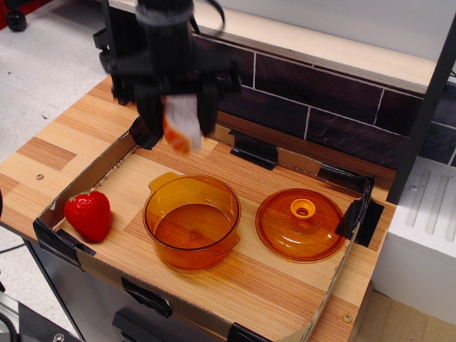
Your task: Put sushi in pot
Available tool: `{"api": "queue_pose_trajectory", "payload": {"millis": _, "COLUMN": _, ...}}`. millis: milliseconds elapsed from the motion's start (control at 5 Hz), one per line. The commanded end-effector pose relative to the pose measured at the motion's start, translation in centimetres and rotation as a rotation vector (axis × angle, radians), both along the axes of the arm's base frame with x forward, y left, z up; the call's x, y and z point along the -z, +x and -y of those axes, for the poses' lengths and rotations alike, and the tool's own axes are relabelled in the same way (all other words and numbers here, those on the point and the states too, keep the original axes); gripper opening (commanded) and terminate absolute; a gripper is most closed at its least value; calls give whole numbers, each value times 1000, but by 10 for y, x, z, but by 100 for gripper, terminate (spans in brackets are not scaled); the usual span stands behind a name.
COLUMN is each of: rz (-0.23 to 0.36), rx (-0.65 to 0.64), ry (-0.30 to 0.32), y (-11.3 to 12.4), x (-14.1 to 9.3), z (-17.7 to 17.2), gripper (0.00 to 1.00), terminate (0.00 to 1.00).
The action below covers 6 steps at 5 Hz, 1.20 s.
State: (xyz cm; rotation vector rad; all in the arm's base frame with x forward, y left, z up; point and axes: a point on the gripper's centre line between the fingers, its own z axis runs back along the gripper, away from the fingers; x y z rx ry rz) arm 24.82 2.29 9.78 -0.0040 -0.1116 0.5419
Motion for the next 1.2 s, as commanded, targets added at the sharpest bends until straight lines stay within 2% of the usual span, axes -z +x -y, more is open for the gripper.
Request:
{"api": "queue_pose_trajectory", "payload": {"millis": 0, "rz": 9, "rx": 48, "ry": 48, "y": -18, "x": 23, "z": 7, "gripper": 0, "terminate": 0}}
{"api": "queue_pose_trajectory", "payload": {"millis": 200, "rz": -7, "rx": 60, "ry": 55, "y": -18, "x": 40, "z": 8, "gripper": 0, "terminate": 0}}
{"api": "queue_pose_trajectory", "payload": {"millis": 600, "rz": -5, "rx": 71, "ry": 52, "y": -21, "x": 45, "z": 13, "gripper": 0, "terminate": 0}}
{"api": "queue_pose_trajectory", "payload": {"millis": 800, "rz": -11, "rx": 50, "ry": 57, "y": -21, "x": 46, "z": 10, "gripper": 100, "terminate": 0}}
{"api": "queue_pose_trajectory", "payload": {"millis": 1000, "rz": -6, "rx": 49, "ry": 38, "y": -19, "x": 39, "z": 9, "gripper": 100, "terminate": 0}}
